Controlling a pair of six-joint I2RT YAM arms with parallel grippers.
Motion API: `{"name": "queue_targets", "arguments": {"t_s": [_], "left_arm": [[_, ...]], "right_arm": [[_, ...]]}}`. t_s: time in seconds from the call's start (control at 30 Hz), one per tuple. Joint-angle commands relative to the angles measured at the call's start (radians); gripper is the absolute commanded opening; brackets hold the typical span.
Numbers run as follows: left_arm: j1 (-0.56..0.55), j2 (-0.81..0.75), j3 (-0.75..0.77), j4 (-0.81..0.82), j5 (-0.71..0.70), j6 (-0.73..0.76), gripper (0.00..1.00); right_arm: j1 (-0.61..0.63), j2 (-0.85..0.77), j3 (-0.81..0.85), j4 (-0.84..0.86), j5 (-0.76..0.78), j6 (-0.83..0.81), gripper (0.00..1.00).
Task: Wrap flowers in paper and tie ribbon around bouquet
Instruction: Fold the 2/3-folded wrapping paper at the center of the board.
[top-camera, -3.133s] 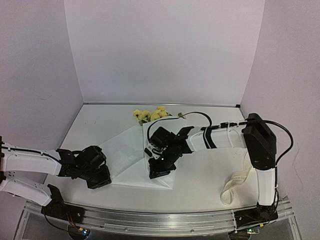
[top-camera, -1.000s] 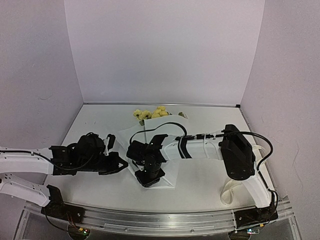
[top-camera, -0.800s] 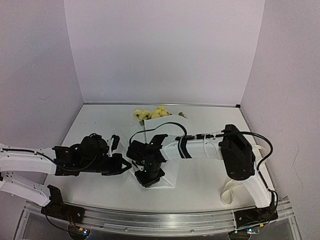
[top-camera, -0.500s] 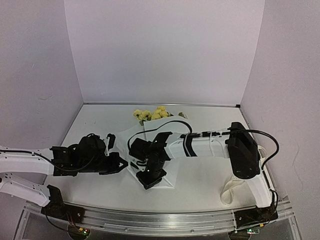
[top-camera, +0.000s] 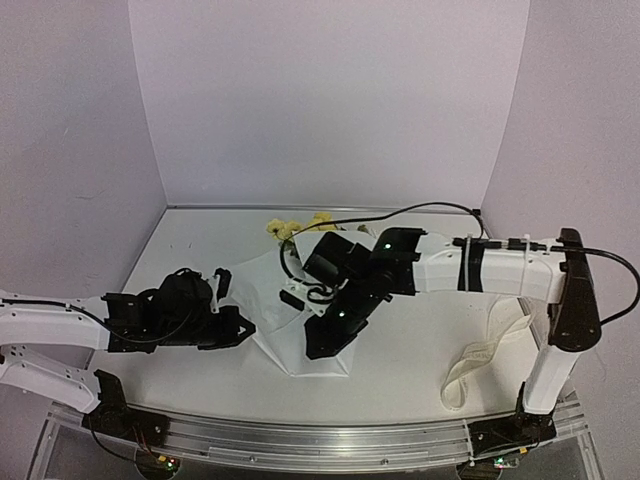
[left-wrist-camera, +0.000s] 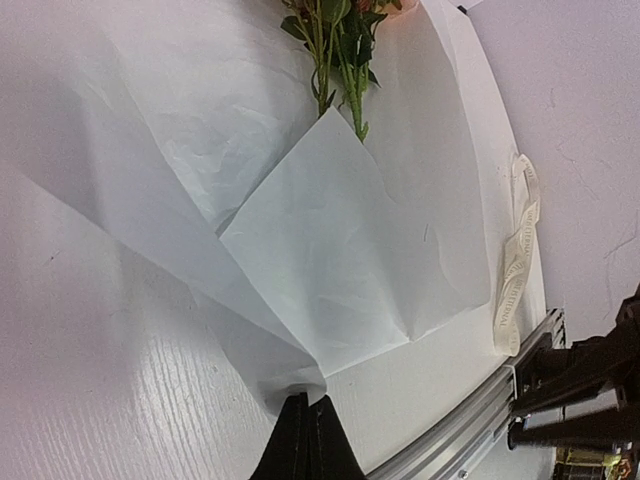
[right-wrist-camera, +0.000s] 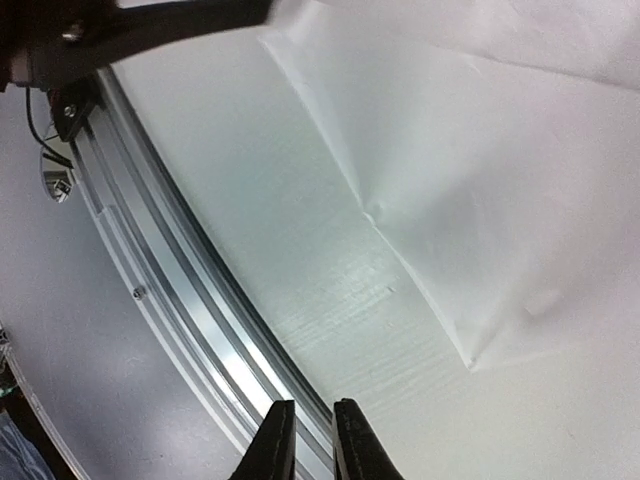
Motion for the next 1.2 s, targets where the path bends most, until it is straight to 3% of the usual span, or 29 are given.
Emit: {"name": "queue_targets", "arguments": {"t_s": [0.0,0.1,0.2,0.57,0.9,1.17], "left_arm": [[-0.003,0.005,0.028,0.022,0.006,0.043,0.0],[-0.003,0.012,0.038,0.028,0.011,0.056,0.0],[-0.003,0.022,0.05,0.03,0.017,0.069,0.0],[-0.004,0.084,0.131,0.083,0.074,0.191,0.0],[-0.026,0.375,0.362,0.103,0.299,0.413,0.0],[-0.044,0.579,0.511,0.035,0.412,0.527,0.0]], "right_arm": [[-0.072,-0.151,-0.2,0.086,0.117,0.079,0.11],[-0.117,-0.212,-0.355,0.252,0.119,0.155,0.12],[-0.162,-0.195,-0.408,0.343,0.109,0.234,0.12],[-0.203,0.042,-0.299,0.465,0.066,0.385,0.1],[-0.205,0.094,-0.327,0.531,0.07,0.463,0.1],[-0.22,0.014,-0.426,0.593,0.089,0.505,0.1]]}}
